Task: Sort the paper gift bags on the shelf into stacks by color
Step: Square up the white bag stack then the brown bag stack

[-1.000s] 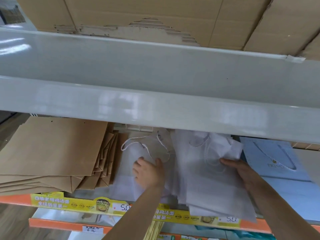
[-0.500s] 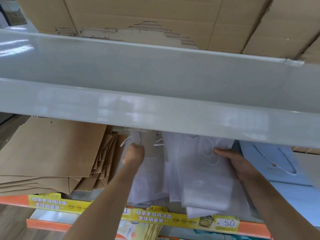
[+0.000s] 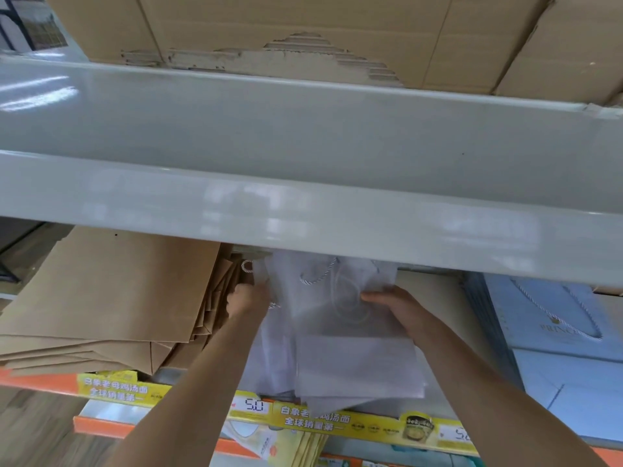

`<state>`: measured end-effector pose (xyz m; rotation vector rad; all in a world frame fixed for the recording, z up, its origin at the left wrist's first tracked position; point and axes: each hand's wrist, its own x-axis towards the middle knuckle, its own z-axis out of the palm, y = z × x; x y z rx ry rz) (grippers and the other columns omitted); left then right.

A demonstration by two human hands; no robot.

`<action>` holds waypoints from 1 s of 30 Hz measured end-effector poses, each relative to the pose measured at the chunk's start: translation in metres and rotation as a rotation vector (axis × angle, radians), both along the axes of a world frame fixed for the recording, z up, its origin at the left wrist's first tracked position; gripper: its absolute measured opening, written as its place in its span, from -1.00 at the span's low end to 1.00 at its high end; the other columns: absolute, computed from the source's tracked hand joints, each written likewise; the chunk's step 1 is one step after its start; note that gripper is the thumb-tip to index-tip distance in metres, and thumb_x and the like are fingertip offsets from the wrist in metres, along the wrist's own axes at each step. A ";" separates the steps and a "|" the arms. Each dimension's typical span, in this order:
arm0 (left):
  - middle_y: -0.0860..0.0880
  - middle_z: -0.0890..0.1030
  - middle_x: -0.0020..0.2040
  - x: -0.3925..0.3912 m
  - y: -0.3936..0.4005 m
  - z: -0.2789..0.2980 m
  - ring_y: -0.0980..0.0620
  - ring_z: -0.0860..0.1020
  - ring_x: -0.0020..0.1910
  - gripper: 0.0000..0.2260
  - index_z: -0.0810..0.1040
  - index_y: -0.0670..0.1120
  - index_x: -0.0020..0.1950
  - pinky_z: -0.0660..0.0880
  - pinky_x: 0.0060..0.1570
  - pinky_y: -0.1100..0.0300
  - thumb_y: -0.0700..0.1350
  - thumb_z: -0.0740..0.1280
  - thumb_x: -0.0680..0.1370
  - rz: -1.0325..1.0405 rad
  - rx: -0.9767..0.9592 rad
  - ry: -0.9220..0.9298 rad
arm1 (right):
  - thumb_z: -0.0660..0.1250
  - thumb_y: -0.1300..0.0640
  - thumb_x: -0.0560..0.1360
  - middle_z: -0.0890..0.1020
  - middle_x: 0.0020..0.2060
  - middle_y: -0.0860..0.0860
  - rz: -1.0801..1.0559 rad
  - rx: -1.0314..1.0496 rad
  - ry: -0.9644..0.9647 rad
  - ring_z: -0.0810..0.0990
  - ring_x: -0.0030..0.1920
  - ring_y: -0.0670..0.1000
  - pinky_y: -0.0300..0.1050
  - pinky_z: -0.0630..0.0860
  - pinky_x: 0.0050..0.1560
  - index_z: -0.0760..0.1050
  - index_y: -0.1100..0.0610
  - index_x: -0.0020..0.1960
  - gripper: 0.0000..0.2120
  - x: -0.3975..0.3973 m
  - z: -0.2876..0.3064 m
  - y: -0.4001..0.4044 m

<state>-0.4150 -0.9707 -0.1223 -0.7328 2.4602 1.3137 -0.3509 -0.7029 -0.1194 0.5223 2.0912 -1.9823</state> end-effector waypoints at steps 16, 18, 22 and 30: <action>-0.07 0.62 0.23 0.044 0.004 0.019 -0.09 0.59 0.20 -0.47 0.50 0.05 0.35 0.49 0.23 -0.06 0.19 0.45 0.43 -0.429 0.990 0.061 | 0.56 0.11 0.27 0.71 -0.03 0.13 0.013 -0.242 -0.140 0.70 -0.05 0.13 -0.04 0.61 -0.07 0.64 0.15 0.10 -0.59 0.005 0.023 -0.031; -0.08 0.65 0.16 0.047 0.012 0.028 -0.12 0.63 0.13 -0.49 0.48 0.06 0.33 0.53 0.17 -0.11 -0.04 0.51 0.40 -0.422 0.919 0.159 | 0.58 0.14 0.24 0.70 0.00 0.13 -0.006 -0.237 -0.041 0.69 -0.01 0.15 0.01 0.61 -0.04 0.59 0.14 0.18 -0.48 0.008 0.031 -0.030; -0.03 0.65 0.17 0.041 0.012 0.050 -0.06 0.62 0.14 -0.39 0.44 0.06 0.35 0.58 0.02 0.06 -0.22 0.51 0.35 -0.477 0.891 0.265 | 0.51 0.37 0.29 0.68 0.08 0.06 -0.076 -0.109 0.265 0.66 0.09 0.05 -0.09 0.57 0.04 0.51 0.13 0.25 -0.44 0.018 0.055 -0.026; -0.11 0.63 0.17 0.059 0.020 0.083 -0.04 0.58 0.20 -0.56 0.54 -0.13 0.24 0.52 0.19 0.10 -0.30 0.47 0.38 -0.603 0.674 0.453 | 0.40 0.35 0.46 0.59 0.09 0.13 -0.148 0.169 0.200 0.59 0.13 0.08 -0.49 0.38 -0.38 0.45 0.30 0.24 -0.63 0.051 0.090 -0.010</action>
